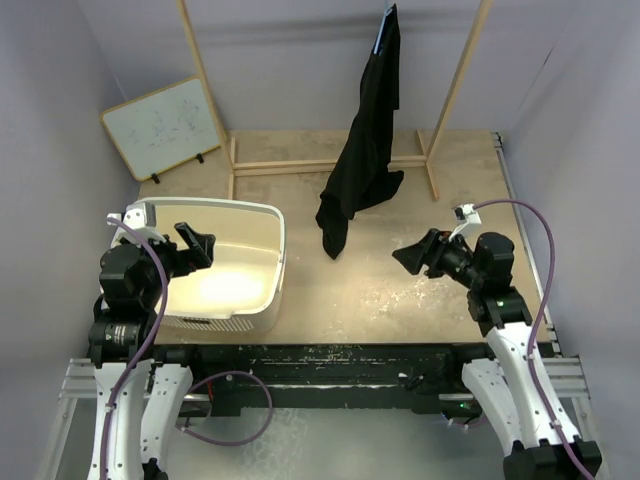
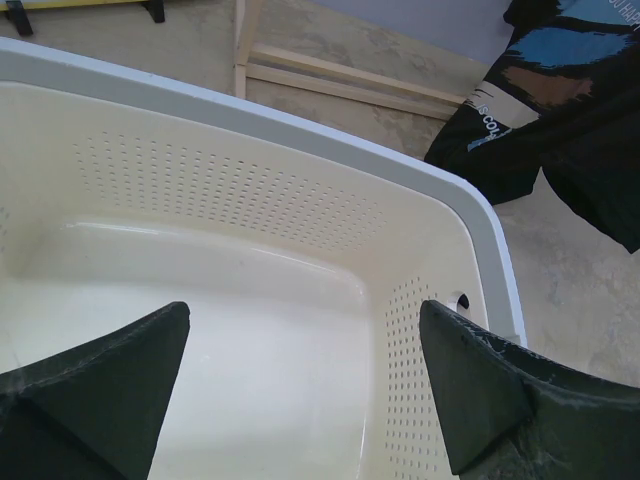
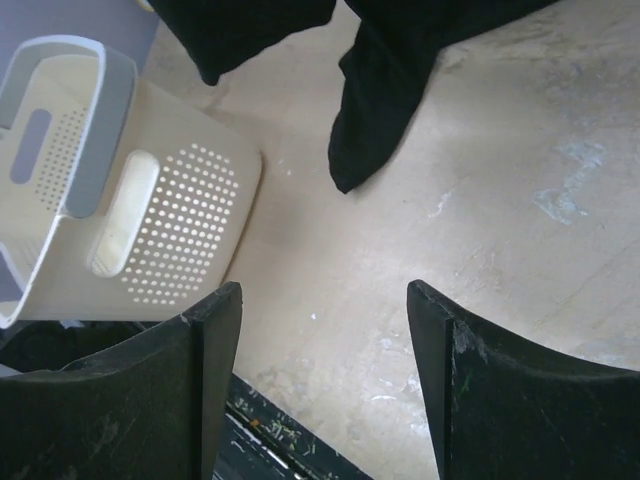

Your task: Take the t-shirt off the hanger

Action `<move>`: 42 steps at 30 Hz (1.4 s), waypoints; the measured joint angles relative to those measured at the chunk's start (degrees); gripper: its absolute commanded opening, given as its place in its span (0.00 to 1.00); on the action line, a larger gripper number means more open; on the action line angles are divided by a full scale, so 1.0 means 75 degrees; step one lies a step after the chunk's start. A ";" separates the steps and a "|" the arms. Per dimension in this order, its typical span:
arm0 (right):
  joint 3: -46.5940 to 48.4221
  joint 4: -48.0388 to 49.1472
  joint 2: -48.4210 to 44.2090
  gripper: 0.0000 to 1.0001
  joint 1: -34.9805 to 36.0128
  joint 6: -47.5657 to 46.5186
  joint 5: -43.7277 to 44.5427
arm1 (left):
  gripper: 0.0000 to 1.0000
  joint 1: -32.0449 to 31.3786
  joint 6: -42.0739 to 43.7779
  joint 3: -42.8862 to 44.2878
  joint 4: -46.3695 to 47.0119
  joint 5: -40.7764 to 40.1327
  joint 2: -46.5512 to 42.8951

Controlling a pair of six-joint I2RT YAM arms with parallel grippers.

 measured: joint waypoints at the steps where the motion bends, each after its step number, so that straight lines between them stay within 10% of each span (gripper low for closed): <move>1: 0.0038 -0.0079 0.0070 0.71 0.0000 -0.0052 0.0044 | 0.99 0.0000 0.0000 0.0000 0.0000 0.0000 0.0003; 13: 0.0114 -0.0551 0.0230 0.70 0.0000 -0.0382 0.0143 | 0.99 0.0000 0.0000 0.0000 0.0000 -0.0006 0.0003; 14: 0.0137 -0.0592 0.0224 0.62 0.0000 -0.0396 0.0140 | 0.99 0.0000 0.0000 0.0000 0.0000 -0.0006 0.0003; 16: 0.0172 -0.0638 0.0239 0.08 0.0000 -0.0455 0.0134 | 0.99 0.0000 0.0000 0.0000 0.0000 -0.0006 0.0003; 17: 0.0184 -0.0638 0.0254 0.00 0.0000 -0.0507 0.0131 | 0.99 0.0000 0.0000 0.0000 0.0000 -0.0003 0.0003; 21: 0.0828 -0.0959 0.0860 0.02 0.0000 -0.0595 0.0207 | 0.99 0.0000 0.0000 0.0000 0.0003 -0.0003 0.0017; 23: 0.1708 -0.1189 0.1451 0.38 0.0000 -0.0720 0.0425 | 0.99 -0.0003 -0.0003 0.0000 0.0003 -0.0003 0.0041; 24: 0.2124 -0.1253 0.1746 0.40 0.0000 -0.0734 0.0527 | 0.99 -0.0003 0.0000 0.0000 0.0003 0.0000 0.0047; 26: 0.3346 -0.1507 0.2480 0.05 0.0000 -0.0895 0.0848 | 0.99 -0.0003 0.0000 0.0000 0.0003 0.0000 0.0044; 29: 0.5103 -0.1760 0.3506 0.02 0.0061 -0.1037 0.1227 | 0.99 -0.0003 -0.0003 0.0000 0.0003 0.0003 0.0047; 31: 0.6449 -0.2037 0.4281 0.50 0.0213 -0.1061 0.1606 | 0.99 -0.0003 0.0000 0.0000 0.0006 0.0003 0.0047; 33: 0.7688 -0.2308 0.4978 0.73 0.0469 -0.1032 0.2017 | 0.99 -0.0020 0.0000 0.0000 0.0006 0.0006 0.0061; 42: 1.4292 -0.3832 0.8667 0.68 0.2055 -0.1370 0.3893 | 0.99 -0.0111 0.0000 0.0000 0.0006 0.0052 0.0108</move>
